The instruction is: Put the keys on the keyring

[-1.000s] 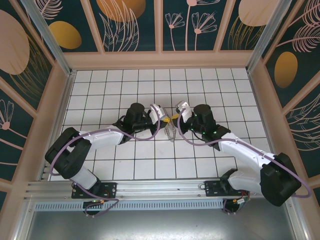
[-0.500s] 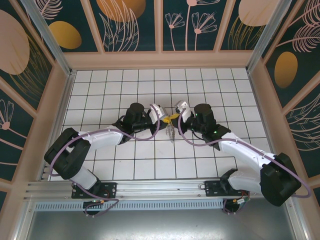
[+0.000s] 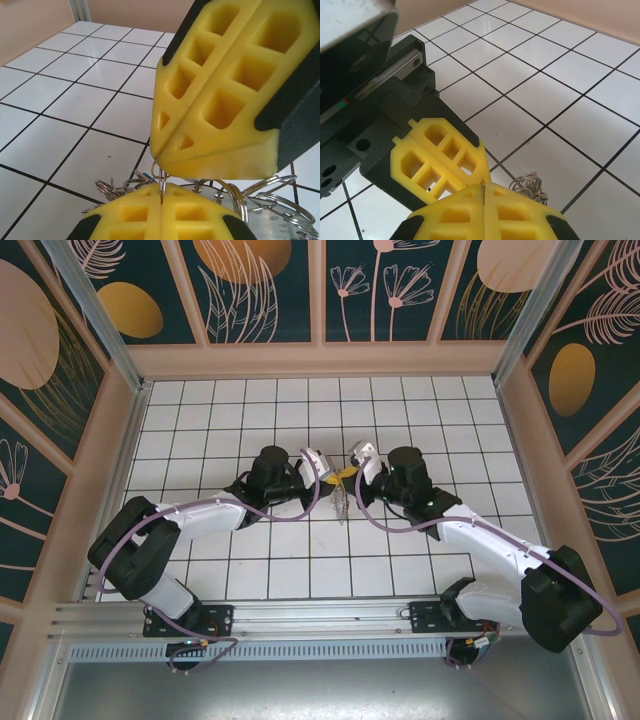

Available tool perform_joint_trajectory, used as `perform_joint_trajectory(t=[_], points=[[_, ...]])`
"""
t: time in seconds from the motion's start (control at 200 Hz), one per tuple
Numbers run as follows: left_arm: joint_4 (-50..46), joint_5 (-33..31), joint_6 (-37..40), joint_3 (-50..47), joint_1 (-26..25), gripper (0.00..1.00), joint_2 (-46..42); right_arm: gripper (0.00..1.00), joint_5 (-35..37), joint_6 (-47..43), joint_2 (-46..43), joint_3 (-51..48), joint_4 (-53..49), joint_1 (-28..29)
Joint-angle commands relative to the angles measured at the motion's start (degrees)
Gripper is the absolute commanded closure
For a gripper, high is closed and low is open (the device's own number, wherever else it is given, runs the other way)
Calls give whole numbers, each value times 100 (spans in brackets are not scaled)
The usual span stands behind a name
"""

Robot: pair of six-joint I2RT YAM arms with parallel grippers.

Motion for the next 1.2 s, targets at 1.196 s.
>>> perform_joint_trajectory(t=[1.196], points=[[538,-341,-152,-304,20,100,-254,100,106,273,-287,-125,380,-202]])
